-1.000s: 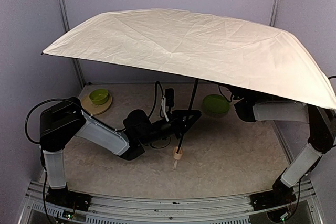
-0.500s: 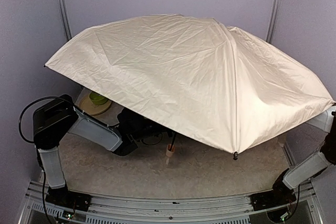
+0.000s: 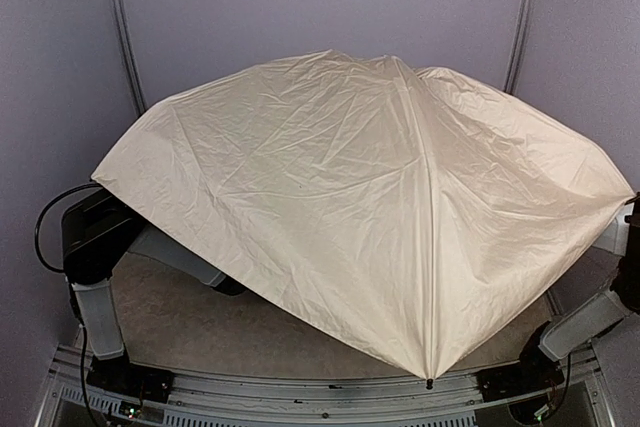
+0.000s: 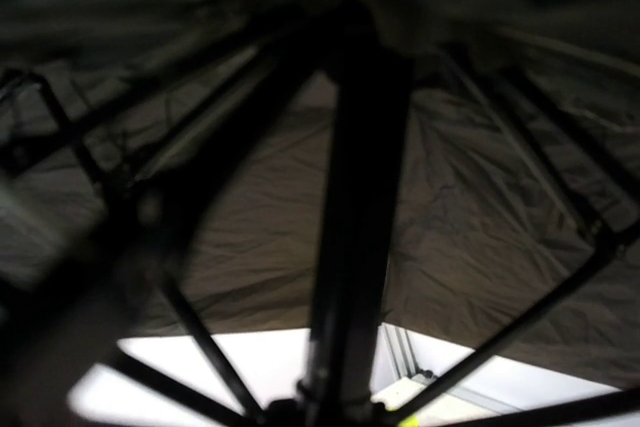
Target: Put away the umbrella
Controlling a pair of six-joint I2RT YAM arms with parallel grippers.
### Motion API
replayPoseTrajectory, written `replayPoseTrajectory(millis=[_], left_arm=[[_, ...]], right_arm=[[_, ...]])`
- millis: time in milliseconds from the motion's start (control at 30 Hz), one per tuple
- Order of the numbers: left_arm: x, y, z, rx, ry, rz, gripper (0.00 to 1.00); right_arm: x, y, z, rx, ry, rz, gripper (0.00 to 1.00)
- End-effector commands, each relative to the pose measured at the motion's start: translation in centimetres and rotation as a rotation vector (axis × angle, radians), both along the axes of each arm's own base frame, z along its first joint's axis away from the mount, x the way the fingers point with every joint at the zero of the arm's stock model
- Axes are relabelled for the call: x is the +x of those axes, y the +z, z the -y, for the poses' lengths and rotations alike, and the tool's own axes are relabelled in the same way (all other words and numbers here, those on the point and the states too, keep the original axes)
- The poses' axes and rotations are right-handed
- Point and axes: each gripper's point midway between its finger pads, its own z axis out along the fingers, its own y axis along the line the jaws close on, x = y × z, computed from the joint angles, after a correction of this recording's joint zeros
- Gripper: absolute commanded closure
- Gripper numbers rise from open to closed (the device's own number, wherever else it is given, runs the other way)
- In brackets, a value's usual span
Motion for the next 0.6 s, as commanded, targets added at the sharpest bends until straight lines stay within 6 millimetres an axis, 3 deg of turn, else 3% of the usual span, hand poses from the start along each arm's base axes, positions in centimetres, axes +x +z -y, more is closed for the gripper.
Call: replayPoseTrajectory(millis=[0,133,200,300,400,567], left_arm=[[-0.1,14.7,-3.5,-0.364,0.077,0.262,0.99],[-0.1,15.1,-3.1,-0.364,0.071,0.274,0.99],[0.0,14.4,-2.9,-0.344,0.065,0.260,0.97],[0.0,11.9,-2.5,-0.259,0.064,0.226,0.90],[-0.3,8.1,-2.5,-0.133,0.096,0.198,0.81],[-2.3,3.5,-3.0,0.039,0.100,0.205,0.63]], right_arm=[[-1.3,-11.2,-3.4,-0.279,0.106,-0.134,0.92],[-1.6,-11.9,-3.7,-0.273,0.119,-0.148,0.92],[-1.4,-11.0,-3.4,-0.260,0.098,-0.133,0.98],[0.1,-7.4,-1.3,-0.235,-0.051,-0.063,1.00],[1.8,-2.9,1.5,-0.194,-0.178,-0.008,1.00],[3.7,2.5,4.9,-0.114,-0.324,0.068,1.00]])
